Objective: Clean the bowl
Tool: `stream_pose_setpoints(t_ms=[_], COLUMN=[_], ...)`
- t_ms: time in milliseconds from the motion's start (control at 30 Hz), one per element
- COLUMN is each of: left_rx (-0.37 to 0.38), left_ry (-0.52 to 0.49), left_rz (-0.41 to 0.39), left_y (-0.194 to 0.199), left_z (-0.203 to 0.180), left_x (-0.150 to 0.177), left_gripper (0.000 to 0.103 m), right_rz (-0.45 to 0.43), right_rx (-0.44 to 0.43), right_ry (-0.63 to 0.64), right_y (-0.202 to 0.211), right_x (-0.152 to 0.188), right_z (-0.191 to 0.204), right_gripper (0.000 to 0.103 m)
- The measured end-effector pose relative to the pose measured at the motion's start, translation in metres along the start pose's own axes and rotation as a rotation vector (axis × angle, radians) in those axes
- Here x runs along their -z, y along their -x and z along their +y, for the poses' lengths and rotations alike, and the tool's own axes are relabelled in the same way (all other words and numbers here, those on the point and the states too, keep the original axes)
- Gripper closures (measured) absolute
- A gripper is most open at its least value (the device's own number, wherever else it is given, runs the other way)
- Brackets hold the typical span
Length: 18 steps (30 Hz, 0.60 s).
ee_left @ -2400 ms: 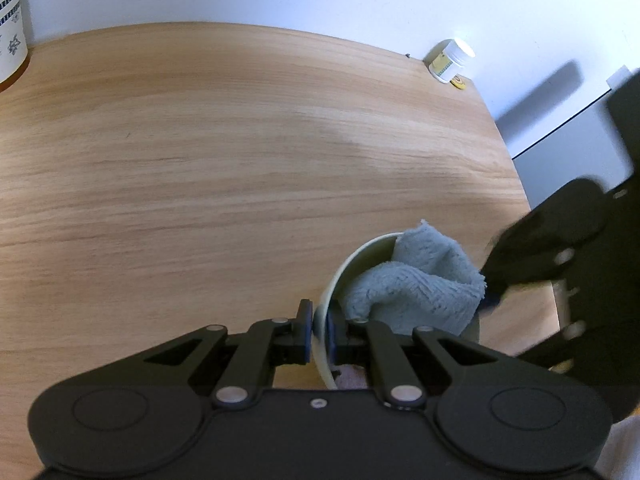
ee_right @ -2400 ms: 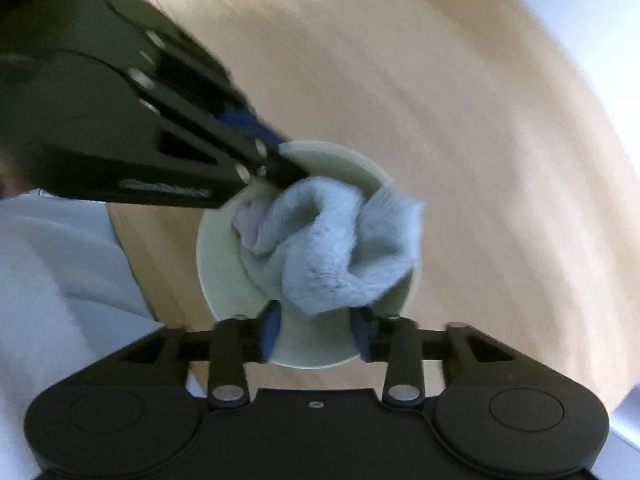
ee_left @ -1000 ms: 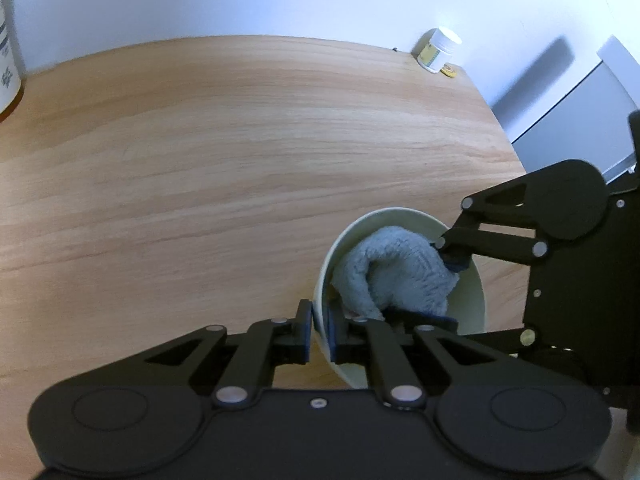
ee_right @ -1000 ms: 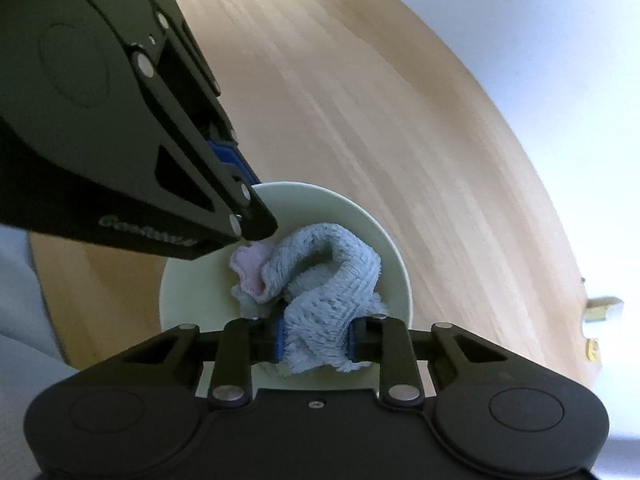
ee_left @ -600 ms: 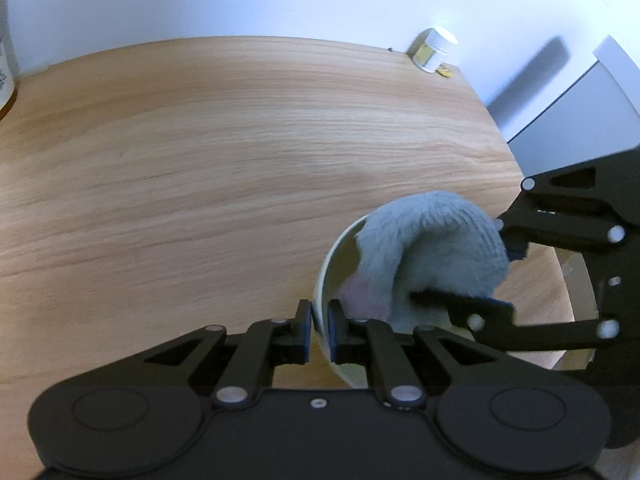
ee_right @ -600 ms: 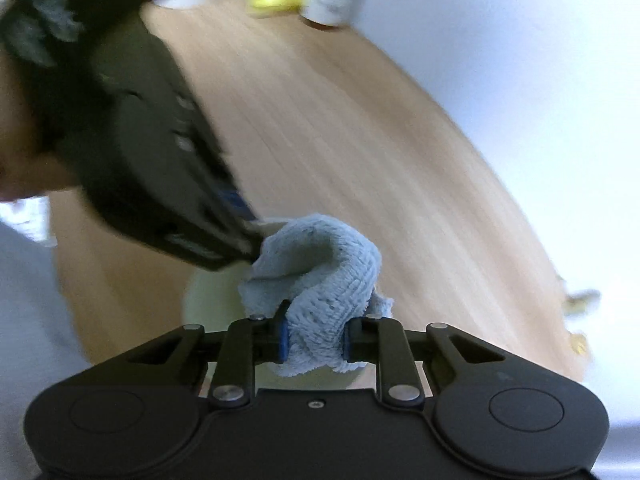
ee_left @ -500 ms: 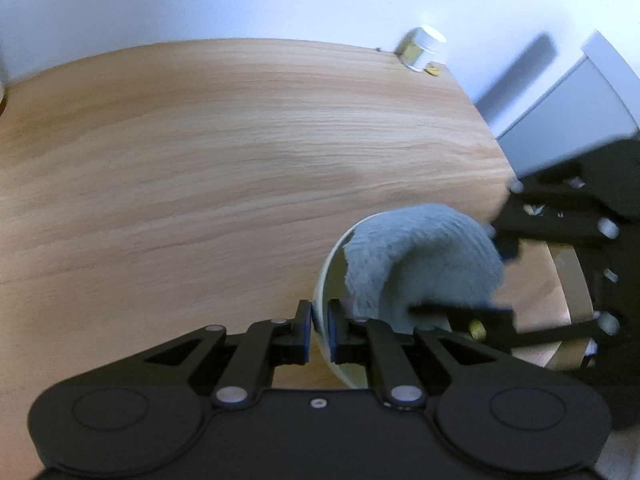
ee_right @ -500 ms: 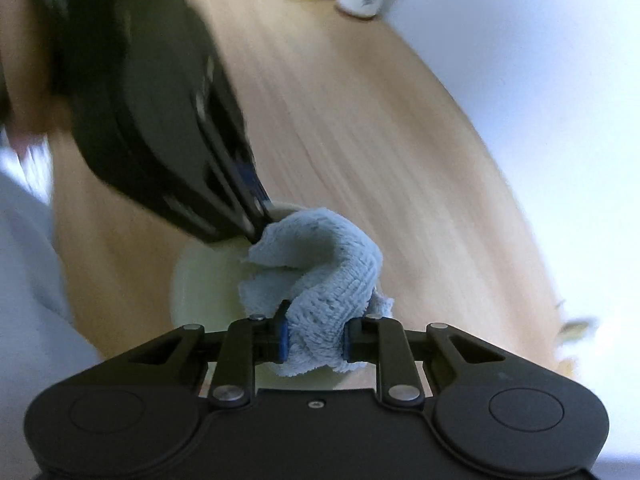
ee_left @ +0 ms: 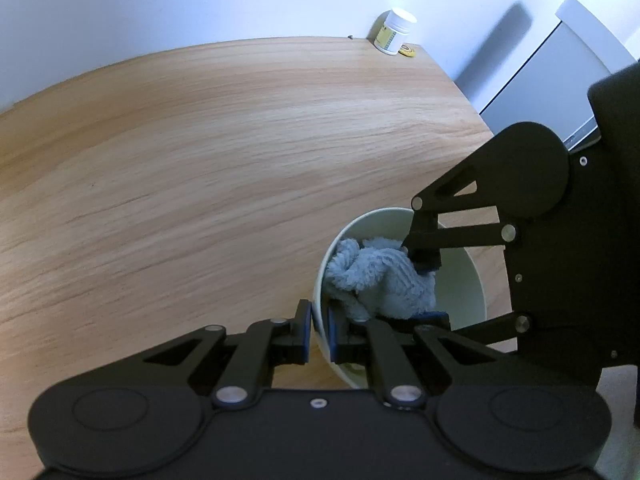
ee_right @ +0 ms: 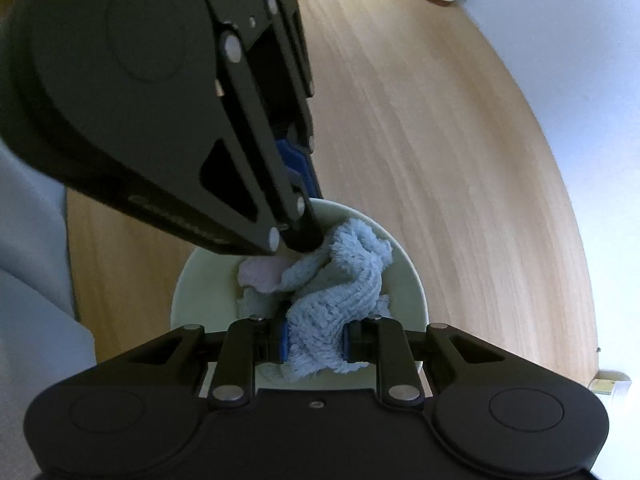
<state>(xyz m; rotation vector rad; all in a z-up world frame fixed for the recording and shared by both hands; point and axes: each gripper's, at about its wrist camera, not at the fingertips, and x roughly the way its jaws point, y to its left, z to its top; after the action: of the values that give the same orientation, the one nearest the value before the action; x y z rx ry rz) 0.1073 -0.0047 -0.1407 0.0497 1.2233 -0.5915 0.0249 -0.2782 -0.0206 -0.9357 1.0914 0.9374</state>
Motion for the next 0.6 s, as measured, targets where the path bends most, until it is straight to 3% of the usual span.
stream_pose_setpoints(t_ms=[300, 500, 600], left_rx=[-0.012, -0.021, -0.024], left_ry=[-0.011, 0.023, 0.049], left_rz=[0.002, 0.004, 0.0], left_y=[-0.003, -0.002, -0.001], left_z=[-0.003, -0.003, -0.002], left_x=[-0.004, -0.004, -0.003], left_gripper=[0.092, 0.093, 0.094], right_rz=[-0.079, -0.091, -0.104], right_rx=[0.107, 0.124, 0.068], right_ry=[-0.139, -0.182, -0.233], right_y=[0.027, 0.057, 0.074], right_x=[0.021, 0.038, 0.047], right_z=[0.006, 0.012, 0.012], right_gripper=[0.078, 0.078, 0.078])
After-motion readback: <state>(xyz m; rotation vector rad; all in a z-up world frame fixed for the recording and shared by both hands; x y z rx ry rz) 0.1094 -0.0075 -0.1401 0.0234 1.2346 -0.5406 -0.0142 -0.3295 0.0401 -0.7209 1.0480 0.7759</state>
